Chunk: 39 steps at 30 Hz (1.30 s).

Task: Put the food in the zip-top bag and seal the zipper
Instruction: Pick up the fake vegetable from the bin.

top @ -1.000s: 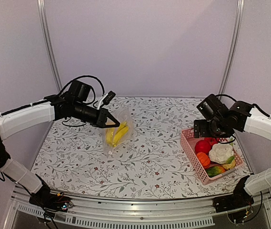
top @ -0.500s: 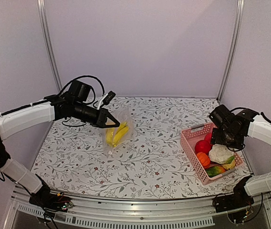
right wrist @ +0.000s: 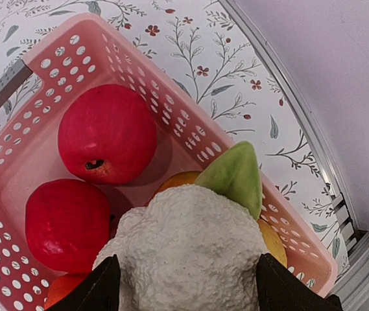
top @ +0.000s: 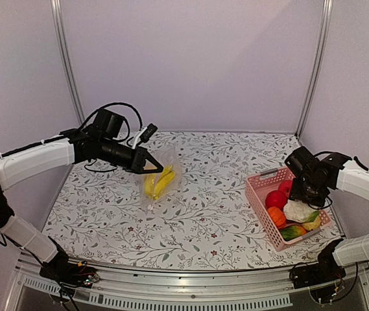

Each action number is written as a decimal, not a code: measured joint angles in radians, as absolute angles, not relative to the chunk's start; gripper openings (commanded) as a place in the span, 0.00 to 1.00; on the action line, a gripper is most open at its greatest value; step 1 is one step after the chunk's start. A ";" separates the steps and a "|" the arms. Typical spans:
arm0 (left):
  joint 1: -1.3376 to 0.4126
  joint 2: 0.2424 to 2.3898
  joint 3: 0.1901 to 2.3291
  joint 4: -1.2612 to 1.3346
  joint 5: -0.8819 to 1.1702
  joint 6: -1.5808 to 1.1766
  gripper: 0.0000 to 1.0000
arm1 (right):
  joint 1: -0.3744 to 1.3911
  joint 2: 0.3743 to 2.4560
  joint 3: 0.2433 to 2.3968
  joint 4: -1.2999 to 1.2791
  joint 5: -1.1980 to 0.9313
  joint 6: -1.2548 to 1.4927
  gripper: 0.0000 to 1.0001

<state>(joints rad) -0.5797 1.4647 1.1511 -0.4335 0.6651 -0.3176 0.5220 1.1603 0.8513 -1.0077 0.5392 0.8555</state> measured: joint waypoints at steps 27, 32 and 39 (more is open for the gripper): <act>-0.580 1.465 1.151 -0.434 0.666 -0.318 0.00 | 0.515 1.078 0.828 -0.957 0.473 0.825 0.06; -0.580 1.465 1.151 -0.433 0.672 -0.318 0.00 | 0.515 1.052 0.865 -0.957 0.438 0.774 0.00; -0.580 1.465 1.151 -0.433 0.678 -0.318 0.00 | 0.515 0.962 0.936 -0.962 0.399 0.695 0.00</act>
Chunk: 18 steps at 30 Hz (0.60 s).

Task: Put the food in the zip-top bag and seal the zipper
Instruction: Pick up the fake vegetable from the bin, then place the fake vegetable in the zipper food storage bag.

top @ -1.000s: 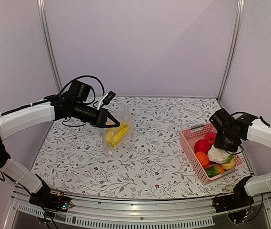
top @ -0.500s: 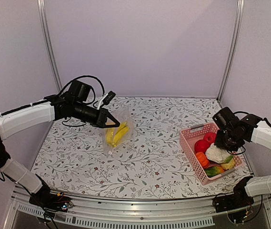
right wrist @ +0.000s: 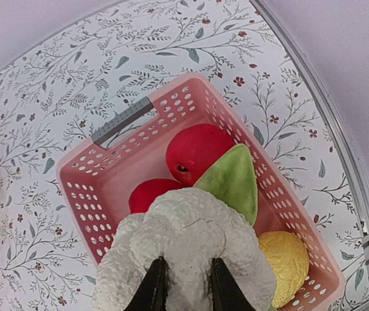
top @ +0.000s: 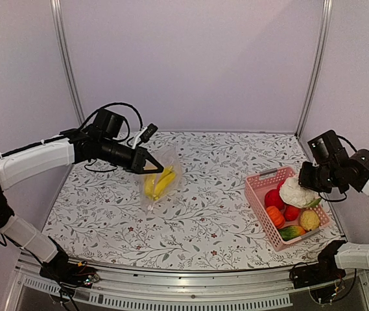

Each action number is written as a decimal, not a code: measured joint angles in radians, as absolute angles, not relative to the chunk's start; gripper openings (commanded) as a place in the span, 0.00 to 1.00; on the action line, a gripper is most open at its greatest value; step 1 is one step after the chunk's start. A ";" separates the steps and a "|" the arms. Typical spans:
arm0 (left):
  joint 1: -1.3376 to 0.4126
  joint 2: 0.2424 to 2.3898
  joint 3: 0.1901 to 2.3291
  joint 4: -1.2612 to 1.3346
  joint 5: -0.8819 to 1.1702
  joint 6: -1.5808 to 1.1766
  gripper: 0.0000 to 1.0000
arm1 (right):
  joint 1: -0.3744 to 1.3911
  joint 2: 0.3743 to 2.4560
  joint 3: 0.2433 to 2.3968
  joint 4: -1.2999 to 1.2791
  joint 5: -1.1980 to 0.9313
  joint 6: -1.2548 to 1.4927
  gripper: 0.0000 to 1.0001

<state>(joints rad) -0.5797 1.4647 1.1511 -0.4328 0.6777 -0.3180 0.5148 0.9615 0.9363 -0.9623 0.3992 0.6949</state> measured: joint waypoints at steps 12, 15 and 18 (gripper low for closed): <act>-0.604 1.465 1.151 -0.431 0.754 -0.317 0.00 | 0.543 0.843 1.013 -0.834 -0.033 0.498 0.00; -0.623 1.465 1.151 -0.430 0.781 -0.310 0.00 | 0.596 0.862 1.015 -0.754 -0.162 0.479 0.00; -0.645 1.465 1.151 -0.429 0.809 -0.300 0.00 | 0.670 0.902 1.035 -0.692 -0.241 0.470 0.00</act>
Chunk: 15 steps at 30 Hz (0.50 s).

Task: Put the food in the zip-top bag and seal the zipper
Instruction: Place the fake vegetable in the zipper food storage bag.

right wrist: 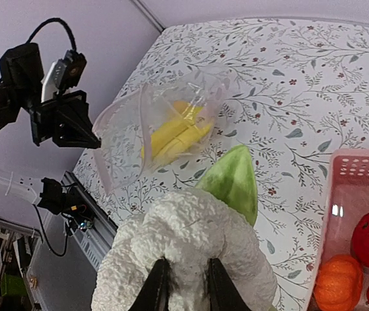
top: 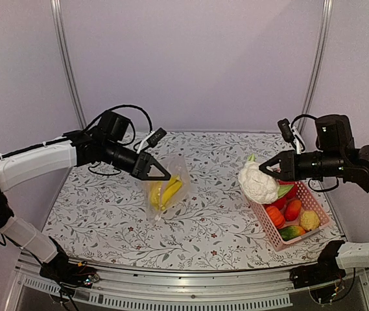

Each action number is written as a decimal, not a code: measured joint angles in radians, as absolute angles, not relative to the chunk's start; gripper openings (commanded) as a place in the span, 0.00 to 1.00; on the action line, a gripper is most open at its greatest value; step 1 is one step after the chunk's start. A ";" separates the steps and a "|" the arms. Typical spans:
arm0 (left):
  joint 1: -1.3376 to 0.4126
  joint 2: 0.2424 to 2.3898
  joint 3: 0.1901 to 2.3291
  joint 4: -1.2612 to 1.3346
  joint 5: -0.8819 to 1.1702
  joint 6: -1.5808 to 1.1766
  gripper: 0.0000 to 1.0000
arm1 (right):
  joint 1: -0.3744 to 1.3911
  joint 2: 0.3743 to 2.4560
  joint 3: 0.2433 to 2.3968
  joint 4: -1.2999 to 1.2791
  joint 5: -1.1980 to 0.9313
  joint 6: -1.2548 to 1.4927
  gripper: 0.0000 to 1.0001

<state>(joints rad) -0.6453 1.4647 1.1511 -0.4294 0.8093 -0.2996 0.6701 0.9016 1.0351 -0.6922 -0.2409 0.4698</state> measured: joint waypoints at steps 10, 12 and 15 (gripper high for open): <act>-0.689 1.465 1.151 -0.393 0.919 -0.296 0.00 | 0.890 1.101 1.118 -0.447 -0.405 0.459 0.00; -0.696 1.465 1.151 -0.386 0.938 -0.296 0.00 | 0.914 1.141 1.132 -0.402 -0.423 0.463 0.00; -0.703 1.465 1.151 -0.381 0.956 -0.295 0.00 | 0.937 1.189 1.147 -0.339 -0.448 0.469 0.00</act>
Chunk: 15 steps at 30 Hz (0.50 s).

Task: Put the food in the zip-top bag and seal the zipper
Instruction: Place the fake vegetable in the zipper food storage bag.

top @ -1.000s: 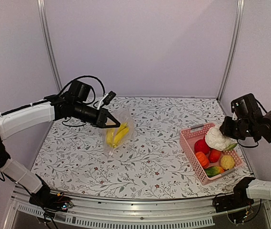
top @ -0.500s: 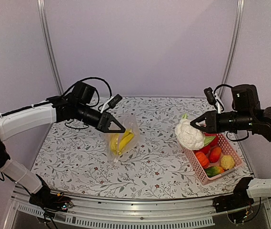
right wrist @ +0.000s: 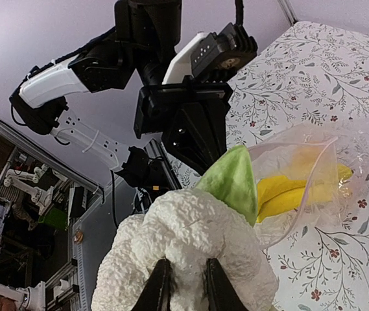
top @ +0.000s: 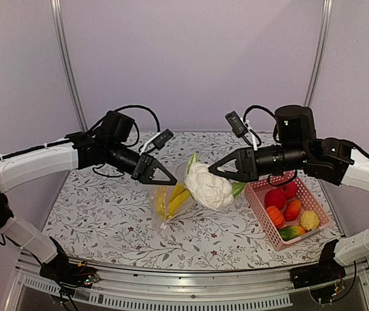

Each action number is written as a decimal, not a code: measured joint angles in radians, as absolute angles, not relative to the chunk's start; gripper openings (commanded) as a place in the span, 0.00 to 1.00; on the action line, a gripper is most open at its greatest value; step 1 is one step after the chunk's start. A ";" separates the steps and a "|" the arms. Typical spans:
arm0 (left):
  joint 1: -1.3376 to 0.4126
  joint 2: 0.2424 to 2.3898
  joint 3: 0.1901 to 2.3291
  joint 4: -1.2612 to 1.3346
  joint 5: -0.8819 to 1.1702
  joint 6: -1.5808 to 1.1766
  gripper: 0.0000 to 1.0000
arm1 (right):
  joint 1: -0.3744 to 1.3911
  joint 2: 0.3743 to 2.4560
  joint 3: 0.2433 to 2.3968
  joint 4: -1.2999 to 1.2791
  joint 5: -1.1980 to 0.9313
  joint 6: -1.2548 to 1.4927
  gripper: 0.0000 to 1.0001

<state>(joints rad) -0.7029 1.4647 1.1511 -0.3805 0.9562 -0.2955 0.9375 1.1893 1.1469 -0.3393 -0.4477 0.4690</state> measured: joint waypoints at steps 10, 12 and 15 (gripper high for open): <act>-0.709 1.465 1.151 -0.378 0.993 -0.295 0.00 | 0.993 1.294 1.145 -0.048 -0.493 0.547 0.00; -0.709 1.465 1.151 -0.378 1.000 -0.295 0.00 | 0.999 1.306 1.139 0.005 -0.488 0.561 0.00; -0.710 1.465 1.151 -0.376 1.007 -0.295 0.00 | 1.002 1.309 1.095 0.076 -0.453 0.574 0.00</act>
